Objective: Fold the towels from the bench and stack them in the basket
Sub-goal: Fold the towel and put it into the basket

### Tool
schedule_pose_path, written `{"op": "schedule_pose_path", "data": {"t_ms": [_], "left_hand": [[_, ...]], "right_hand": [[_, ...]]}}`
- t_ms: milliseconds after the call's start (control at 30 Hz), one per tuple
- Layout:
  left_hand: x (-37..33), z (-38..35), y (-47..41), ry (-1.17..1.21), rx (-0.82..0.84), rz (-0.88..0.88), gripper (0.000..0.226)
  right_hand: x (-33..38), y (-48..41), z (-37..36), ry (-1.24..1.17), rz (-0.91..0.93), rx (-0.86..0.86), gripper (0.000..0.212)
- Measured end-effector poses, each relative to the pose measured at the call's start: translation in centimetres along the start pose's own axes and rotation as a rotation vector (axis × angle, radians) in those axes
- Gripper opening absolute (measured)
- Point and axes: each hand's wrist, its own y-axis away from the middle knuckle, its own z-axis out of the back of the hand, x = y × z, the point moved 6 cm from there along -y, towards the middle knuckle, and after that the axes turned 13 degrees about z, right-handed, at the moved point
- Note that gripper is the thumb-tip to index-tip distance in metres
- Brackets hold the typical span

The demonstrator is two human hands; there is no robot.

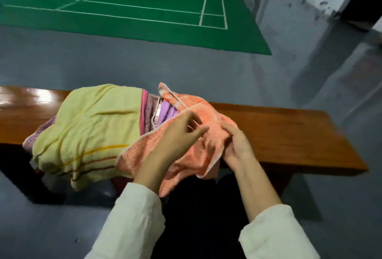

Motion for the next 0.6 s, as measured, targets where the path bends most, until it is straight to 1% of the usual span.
{"op": "schedule_pose_path", "data": {"t_ms": [33, 67, 133, 167, 200, 233, 300, 333, 367, 400, 433, 467, 500, 533, 600], "left_hand": [[0.3, -1.8, 0.8, 0.017, 0.09, 0.024, 0.019], [0.5, -3.3, 1.3, 0.027, 0.125, 0.035, 0.022], [1.6, -4.6, 1.5, 0.089, 0.066, 0.061, 0.025], [2.1, -4.5, 1.4, 0.149, 0.011, 0.091, 0.024], [2.6, -4.2, 1.3, 0.2, -0.05, 0.116, 0.022], [3.1, -3.7, 1.0, 0.226, -0.112, 0.136, 0.02], [3.4, -2.5, 0.6, 0.227, -0.209, 0.144, 0.012], [3.1, -1.9, 0.5, 0.211, -0.22, 0.134, 0.011], [2.6, -1.4, 0.3, 0.205, -0.209, 0.111, 0.013], [2.0, -0.9, 0.2, 0.2, -0.193, 0.075, 0.015], [1.5, -0.2, 0.2, 0.185, -0.197, 0.044, 0.016], [1.3, 0.6, 0.2, 0.149, -0.228, 0.027, 0.016], [1.2, 1.4, 0.2, 0.104, -0.274, 0.021, 0.015], [1.3, 2.0, 0.2, 0.053, -0.309, 0.02, 0.012], [1.7, 2.9, 0.2, -0.032, -0.318, 0.024, 0.01]], "right_hand": [[-0.5, 0.2, 0.3, 0.005, -0.024, 0.003, 0.023], [-0.6, 0.4, 0.3, 0.01, -0.042, 0.023, 0.02], [-0.3, 1.1, -0.1, -0.016, -0.037, 0.107, 0.012], [0.0, 1.3, -0.2, 0.006, 0.0, 0.146, 0.01], [0.6, 1.3, -0.3, 0.101, 0.085, 0.167, 0.007], [1.2, 1.1, -0.1, 0.273, 0.213, 0.158, 0.008], [3.0, 0.5, -0.2, 0.61, 0.53, 0.122, 0.024], [3.5, 0.3, -0.9, 0.696, 0.643, 0.169, 0.036], [3.6, 0.2, -1.9, 0.748, 0.711, 0.268, 0.045], [3.4, 0.2, -3.1, 0.786, 0.723, 0.387, 0.049], [3.0, 0.2, -4.1, 0.796, 0.704, 0.486, 0.045], [2.7, 0.0, -4.7, 0.779, 0.675, 0.534, 0.037], [2.7, -0.4, -4.9, 0.752, 0.666, 0.528, 0.029], [3.0, -0.7, -4.7, 0.731, 0.68, 0.483, 0.024], [3.7, -1.5, -3.6, 0.739, 0.723, 0.344, 0.013]]}}
